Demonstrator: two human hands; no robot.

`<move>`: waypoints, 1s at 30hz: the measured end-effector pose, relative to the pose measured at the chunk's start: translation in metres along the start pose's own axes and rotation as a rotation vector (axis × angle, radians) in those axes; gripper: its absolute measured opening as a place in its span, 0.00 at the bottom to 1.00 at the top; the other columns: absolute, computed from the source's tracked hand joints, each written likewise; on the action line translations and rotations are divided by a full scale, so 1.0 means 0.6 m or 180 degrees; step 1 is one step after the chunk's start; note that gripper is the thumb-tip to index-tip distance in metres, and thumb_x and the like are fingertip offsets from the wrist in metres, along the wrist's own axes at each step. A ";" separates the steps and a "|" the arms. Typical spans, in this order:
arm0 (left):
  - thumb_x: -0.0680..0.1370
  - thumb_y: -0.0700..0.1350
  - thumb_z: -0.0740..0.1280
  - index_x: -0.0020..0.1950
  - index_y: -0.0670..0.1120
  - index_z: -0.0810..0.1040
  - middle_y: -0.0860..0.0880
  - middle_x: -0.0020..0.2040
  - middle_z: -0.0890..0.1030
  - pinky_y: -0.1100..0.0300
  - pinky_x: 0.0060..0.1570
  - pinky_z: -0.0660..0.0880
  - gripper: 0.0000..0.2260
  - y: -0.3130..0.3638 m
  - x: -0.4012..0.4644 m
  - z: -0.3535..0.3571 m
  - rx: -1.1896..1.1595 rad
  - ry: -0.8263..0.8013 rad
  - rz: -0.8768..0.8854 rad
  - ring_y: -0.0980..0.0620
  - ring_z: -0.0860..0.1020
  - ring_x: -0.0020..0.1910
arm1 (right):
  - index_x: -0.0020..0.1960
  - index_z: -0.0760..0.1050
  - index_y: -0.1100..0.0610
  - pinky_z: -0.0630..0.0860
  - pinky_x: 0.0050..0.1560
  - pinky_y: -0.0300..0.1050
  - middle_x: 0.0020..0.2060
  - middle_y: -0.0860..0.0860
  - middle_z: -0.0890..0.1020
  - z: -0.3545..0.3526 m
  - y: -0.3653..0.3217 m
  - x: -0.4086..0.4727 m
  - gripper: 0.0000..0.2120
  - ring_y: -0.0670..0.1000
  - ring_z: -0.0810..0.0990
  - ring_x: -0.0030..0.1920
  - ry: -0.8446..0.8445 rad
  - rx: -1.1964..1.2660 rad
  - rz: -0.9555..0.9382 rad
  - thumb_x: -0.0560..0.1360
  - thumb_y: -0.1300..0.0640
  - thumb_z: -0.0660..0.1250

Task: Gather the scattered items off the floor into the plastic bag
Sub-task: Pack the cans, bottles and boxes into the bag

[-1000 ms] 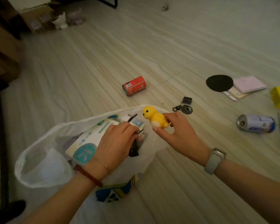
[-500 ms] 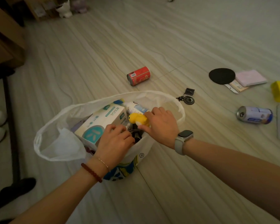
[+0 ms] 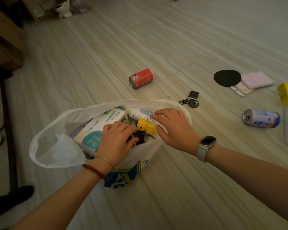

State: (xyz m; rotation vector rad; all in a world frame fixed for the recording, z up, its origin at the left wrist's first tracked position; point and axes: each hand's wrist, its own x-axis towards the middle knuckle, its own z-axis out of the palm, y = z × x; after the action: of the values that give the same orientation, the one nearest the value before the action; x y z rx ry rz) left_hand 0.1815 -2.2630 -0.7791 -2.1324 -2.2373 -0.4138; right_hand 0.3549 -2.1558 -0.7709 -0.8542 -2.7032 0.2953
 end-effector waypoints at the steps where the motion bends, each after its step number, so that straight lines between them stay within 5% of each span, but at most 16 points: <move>1: 0.72 0.52 0.65 0.49 0.50 0.80 0.51 0.44 0.82 0.55 0.46 0.66 0.11 0.001 0.011 -0.006 -0.0129 0.0146 -0.0065 0.47 0.78 0.45 | 0.58 0.75 0.55 0.71 0.52 0.50 0.53 0.53 0.80 -0.005 0.011 -0.002 0.17 0.56 0.77 0.54 0.0126 0.0017 -0.0032 0.73 0.53 0.56; 5: 0.74 0.53 0.57 0.52 0.50 0.79 0.50 0.47 0.80 0.59 0.47 0.60 0.15 0.019 0.080 -0.017 -0.0419 0.0527 -0.0073 0.51 0.72 0.50 | 0.57 0.75 0.58 0.71 0.52 0.51 0.52 0.55 0.79 -0.019 0.060 0.001 0.16 0.56 0.76 0.54 0.0656 0.0127 0.0218 0.74 0.56 0.57; 8: 0.74 0.53 0.57 0.53 0.49 0.79 0.50 0.48 0.81 0.56 0.49 0.65 0.16 0.053 0.146 0.001 -0.0434 0.0610 -0.0013 0.50 0.74 0.50 | 0.59 0.73 0.60 0.74 0.53 0.53 0.54 0.58 0.78 -0.015 0.114 0.008 0.16 0.58 0.76 0.54 0.0929 0.0360 0.0929 0.74 0.57 0.56; 15: 0.80 0.52 0.55 0.68 0.51 0.66 0.51 0.65 0.71 0.55 0.61 0.61 0.17 0.112 0.269 0.108 -0.0252 -0.0605 0.0017 0.51 0.67 0.64 | 0.68 0.63 0.61 0.66 0.63 0.51 0.64 0.59 0.69 0.068 0.282 0.012 0.20 0.59 0.67 0.64 0.0004 0.0728 0.2535 0.77 0.58 0.58; 20: 0.80 0.52 0.54 0.71 0.50 0.60 0.50 0.69 0.67 0.52 0.63 0.62 0.20 0.119 0.301 0.191 -0.0229 -0.1065 -0.0243 0.49 0.66 0.66 | 0.73 0.54 0.55 0.63 0.69 0.53 0.73 0.55 0.58 0.116 0.347 0.051 0.29 0.58 0.58 0.71 -0.0160 0.0531 0.2487 0.76 0.53 0.61; 24: 0.79 0.55 0.55 0.75 0.50 0.49 0.50 0.76 0.52 0.48 0.69 0.57 0.27 0.113 0.300 0.248 -0.0196 -0.1619 -0.0467 0.48 0.53 0.74 | 0.74 0.42 0.45 0.50 0.74 0.59 0.75 0.51 0.41 0.139 0.387 0.090 0.37 0.55 0.41 0.75 -0.0968 0.0179 0.1984 0.74 0.43 0.61; 27: 0.78 0.59 0.55 0.75 0.50 0.41 0.51 0.76 0.42 0.47 0.71 0.52 0.33 0.104 0.295 0.279 -0.0052 -0.2098 -0.0610 0.47 0.44 0.75 | 0.73 0.52 0.46 0.48 0.74 0.59 0.76 0.52 0.46 0.145 0.393 0.085 0.32 0.56 0.42 0.75 -0.1168 -0.0038 0.1810 0.74 0.40 0.59; 30: 0.77 0.61 0.55 0.75 0.52 0.41 0.52 0.76 0.39 0.47 0.71 0.49 0.34 0.097 0.287 0.293 0.0048 -0.2090 -0.0589 0.48 0.41 0.75 | 0.67 0.67 0.52 0.62 0.69 0.57 0.71 0.55 0.61 0.143 0.371 0.046 0.22 0.59 0.56 0.71 -0.0743 -0.0103 0.1698 0.75 0.46 0.61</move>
State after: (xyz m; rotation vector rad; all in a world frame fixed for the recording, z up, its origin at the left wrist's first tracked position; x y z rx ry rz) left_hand 0.2565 -2.0568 -0.9047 -2.2987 -2.7457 0.3673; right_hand 0.4219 -1.9702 -0.9073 -1.6385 -2.6371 0.4885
